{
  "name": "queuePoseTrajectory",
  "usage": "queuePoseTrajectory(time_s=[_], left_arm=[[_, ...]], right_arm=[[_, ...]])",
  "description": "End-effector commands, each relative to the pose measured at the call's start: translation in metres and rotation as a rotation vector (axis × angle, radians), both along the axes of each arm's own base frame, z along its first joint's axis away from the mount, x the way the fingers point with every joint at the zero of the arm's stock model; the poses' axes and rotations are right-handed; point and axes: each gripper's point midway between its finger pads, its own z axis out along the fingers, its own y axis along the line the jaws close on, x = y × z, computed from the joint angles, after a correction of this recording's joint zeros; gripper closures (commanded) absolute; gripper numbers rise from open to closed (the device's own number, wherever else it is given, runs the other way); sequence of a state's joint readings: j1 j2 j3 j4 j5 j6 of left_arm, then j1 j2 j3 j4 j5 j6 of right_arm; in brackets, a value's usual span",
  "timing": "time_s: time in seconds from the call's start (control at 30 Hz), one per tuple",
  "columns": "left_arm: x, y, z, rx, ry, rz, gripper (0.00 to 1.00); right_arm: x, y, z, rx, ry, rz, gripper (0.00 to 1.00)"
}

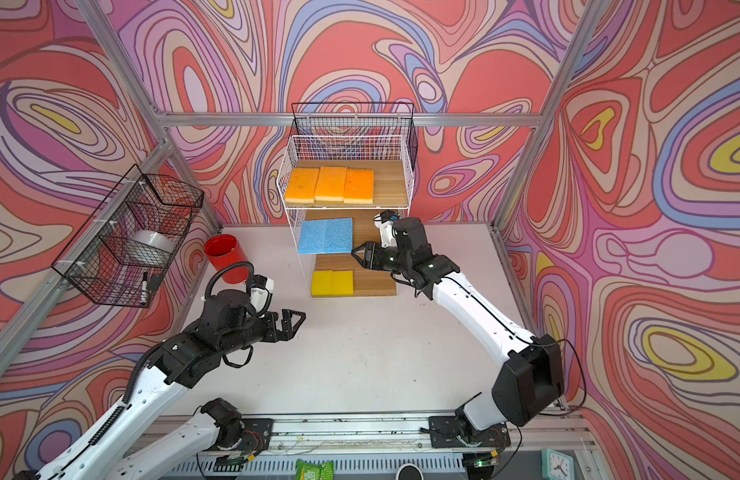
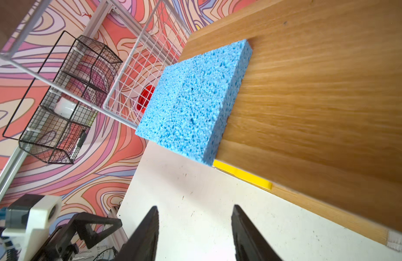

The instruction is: Place and organize the cleaning sponges onto the shelf

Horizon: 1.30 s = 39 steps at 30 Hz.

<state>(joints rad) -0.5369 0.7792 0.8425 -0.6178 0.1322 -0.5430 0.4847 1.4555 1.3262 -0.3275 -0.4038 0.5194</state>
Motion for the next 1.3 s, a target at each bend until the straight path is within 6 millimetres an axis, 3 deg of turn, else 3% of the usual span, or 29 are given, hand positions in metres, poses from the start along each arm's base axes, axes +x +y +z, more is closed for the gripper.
queuePoseTrajectory(time_s=[0.0,0.17,0.37,0.47,0.53,0.57,0.63,0.73,0.77,0.87,1.03,1.27], left_arm=[[-0.007,0.01,-0.001,0.014,0.023,0.035,0.04],[-0.017,0.02,-0.002,0.001,0.043,0.077,0.04],[-0.032,0.042,-0.004,0.031,0.038,0.139,0.0],[-0.034,0.056,-0.01,0.088,0.037,0.181,0.0],[-0.033,0.071,-0.014,0.137,0.039,0.253,0.0],[-0.032,0.082,-0.016,0.16,0.038,0.312,0.0],[-0.031,0.098,-0.015,0.179,-0.002,0.394,0.0],[-0.026,0.113,-0.013,0.15,-0.106,0.481,0.0],[-0.024,0.116,-0.012,0.133,-0.146,0.502,0.0],[-0.017,0.121,-0.008,0.094,-0.246,0.548,0.0],[0.004,0.121,-0.012,0.199,-0.325,0.55,0.0],[0.044,0.115,-0.02,0.521,-0.311,0.461,0.0]], right_arm=[[-0.016,0.0,0.005,0.016,-0.026,0.061,0.47],[-0.043,-0.009,-0.004,0.026,-0.036,0.079,0.48],[-0.073,-0.046,-0.022,-0.032,-0.058,-0.024,0.48],[-0.078,-0.085,-0.041,-0.114,-0.05,-0.202,0.46],[-0.078,-0.124,-0.056,-0.191,-0.039,-0.394,0.46],[-0.079,-0.142,-0.063,-0.232,-0.037,-0.476,0.42],[-0.084,-0.163,-0.072,-0.282,-0.046,-0.561,0.24],[-0.085,-0.188,-0.083,-0.343,-0.075,-0.667,0.16],[-0.085,-0.198,-0.087,-0.37,-0.085,-0.719,0.05],[-0.083,-0.224,-0.096,-0.449,-0.135,-0.844,0.02],[-0.08,-0.25,-0.11,-0.521,-0.246,-0.983,0.02],[-0.069,-0.25,-0.124,-0.519,-0.35,-1.015,0.02]])
